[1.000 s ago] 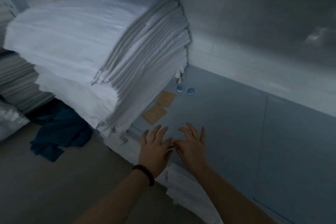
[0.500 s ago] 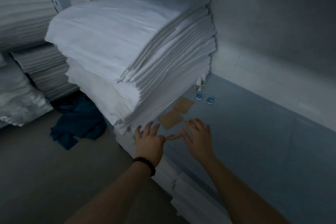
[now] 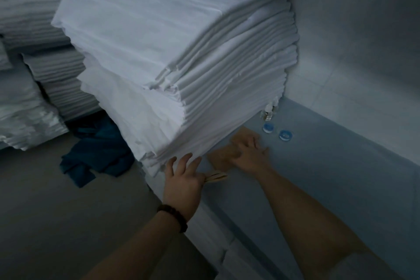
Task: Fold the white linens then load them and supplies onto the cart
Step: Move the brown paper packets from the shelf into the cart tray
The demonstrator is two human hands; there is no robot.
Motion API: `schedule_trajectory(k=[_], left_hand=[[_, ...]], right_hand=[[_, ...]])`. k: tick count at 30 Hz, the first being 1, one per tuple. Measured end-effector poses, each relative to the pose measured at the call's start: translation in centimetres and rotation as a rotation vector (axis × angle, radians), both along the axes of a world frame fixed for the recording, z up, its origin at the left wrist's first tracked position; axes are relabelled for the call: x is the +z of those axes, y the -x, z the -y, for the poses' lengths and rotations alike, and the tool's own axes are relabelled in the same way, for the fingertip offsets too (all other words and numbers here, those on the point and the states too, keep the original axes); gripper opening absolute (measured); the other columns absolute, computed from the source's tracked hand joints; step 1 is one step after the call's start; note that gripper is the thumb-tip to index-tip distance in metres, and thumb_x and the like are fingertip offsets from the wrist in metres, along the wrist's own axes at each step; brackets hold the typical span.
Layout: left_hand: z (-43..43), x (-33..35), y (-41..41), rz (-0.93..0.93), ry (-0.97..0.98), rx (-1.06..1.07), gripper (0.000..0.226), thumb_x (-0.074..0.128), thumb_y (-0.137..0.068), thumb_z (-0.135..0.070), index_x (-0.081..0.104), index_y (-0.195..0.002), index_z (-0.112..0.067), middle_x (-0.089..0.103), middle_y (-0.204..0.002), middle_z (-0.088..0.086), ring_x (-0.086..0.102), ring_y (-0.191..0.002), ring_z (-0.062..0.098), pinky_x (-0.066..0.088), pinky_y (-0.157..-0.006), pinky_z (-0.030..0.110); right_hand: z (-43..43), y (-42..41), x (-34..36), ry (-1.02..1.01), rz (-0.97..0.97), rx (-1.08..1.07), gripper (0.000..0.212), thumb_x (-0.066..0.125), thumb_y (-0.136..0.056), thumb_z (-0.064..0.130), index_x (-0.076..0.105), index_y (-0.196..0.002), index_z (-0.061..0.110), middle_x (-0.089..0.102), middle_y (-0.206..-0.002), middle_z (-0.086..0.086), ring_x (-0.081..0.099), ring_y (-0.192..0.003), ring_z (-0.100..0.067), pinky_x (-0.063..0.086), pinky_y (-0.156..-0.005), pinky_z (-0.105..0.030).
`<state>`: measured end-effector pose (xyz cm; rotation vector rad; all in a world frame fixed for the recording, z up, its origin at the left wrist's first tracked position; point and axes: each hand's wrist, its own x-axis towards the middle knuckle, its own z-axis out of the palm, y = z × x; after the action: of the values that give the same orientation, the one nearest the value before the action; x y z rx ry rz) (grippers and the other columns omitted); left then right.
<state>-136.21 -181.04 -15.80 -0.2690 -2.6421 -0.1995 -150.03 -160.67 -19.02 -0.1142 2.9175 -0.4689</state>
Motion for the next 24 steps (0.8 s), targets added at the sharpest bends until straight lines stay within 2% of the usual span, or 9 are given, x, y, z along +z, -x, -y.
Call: schedule_trajectory(k=[4,7,10,14,17,24], left_hand=[[0.5,-0.5,0.2,-0.004,-0.013,0.001,0.026,0.091,-0.05,-0.006,0.071,-0.059,-0.022,0.071,-0.108,0.009,0.063,-0.107,0.036,0.044,-0.091,0.061],[0.7,-0.5,0.1,0.011,0.006,0.015,0.026,0.091,-0.05,-0.007,0.072,-0.059,-0.021,0.071,-0.107,0.01,0.063,-0.107,0.036,0.045,-0.09,0.06],[0.7,-0.4,-0.5,0.038,-0.002,0.025,0.025,0.091,-0.05,-0.007,0.073,-0.061,-0.022,0.071,-0.107,0.011,0.064,-0.106,0.037,0.045,-0.089,0.062],[0.7,0.4,-1.8,0.091,-0.046,0.042,0.026,0.09,-0.053,-0.007,0.076,-0.065,-0.024,0.071,-0.108,0.012,0.063,-0.106,0.038,0.045,-0.089,0.063],[0.7,1.5,-2.9,0.117,-0.074,0.053,0.022,0.09,-0.056,-0.008,0.076,-0.064,-0.023,0.071,-0.107,0.012,0.063,-0.106,0.038,0.045,-0.087,0.064],[-0.3,4.0,-6.5,0.187,-0.074,0.008,0.02,0.091,-0.055,-0.013,0.076,-0.061,-0.023,0.071,-0.107,0.011,0.064,-0.105,0.037,0.045,-0.088,0.062]], right_hand=[[1.1,1.1,-0.4,-0.163,0.086,0.009,0.092,0.04,-0.071,0.084,0.009,-0.149,0.046,-0.004,-0.161,-0.006,-0.008,-0.148,-0.025,-0.009,-0.105,-0.073],[1.1,0.7,-0.5,-0.175,0.069,0.005,0.096,0.029,-0.063,0.093,0.013,-0.147,0.05,-0.002,-0.161,-0.005,-0.007,-0.148,-0.024,-0.012,-0.102,-0.073],[0.6,-0.3,-0.5,-0.204,0.036,0.019,0.095,0.022,-0.06,0.095,0.016,-0.145,0.052,0.004,-0.16,-0.002,-0.004,-0.147,-0.023,-0.008,-0.102,-0.074],[-0.5,-2.3,-0.1,-0.185,0.086,0.002,0.088,0.029,-0.067,0.092,0.018,-0.145,0.052,0.003,-0.16,-0.002,-0.005,-0.147,-0.023,-0.004,-0.106,-0.072],[-1.4,-5.0,0.1,-0.117,0.118,-0.025,0.088,0.034,-0.069,0.09,0.019,-0.146,0.049,0.004,-0.159,-0.003,-0.006,-0.147,-0.024,0.004,-0.112,-0.066],[-3.0,-13.2,0.6,-0.163,0.164,-0.101,0.08,0.035,-0.079,0.082,0.016,-0.147,0.046,0.0,-0.16,-0.006,-0.007,-0.147,-0.027,0.002,-0.106,-0.071]])
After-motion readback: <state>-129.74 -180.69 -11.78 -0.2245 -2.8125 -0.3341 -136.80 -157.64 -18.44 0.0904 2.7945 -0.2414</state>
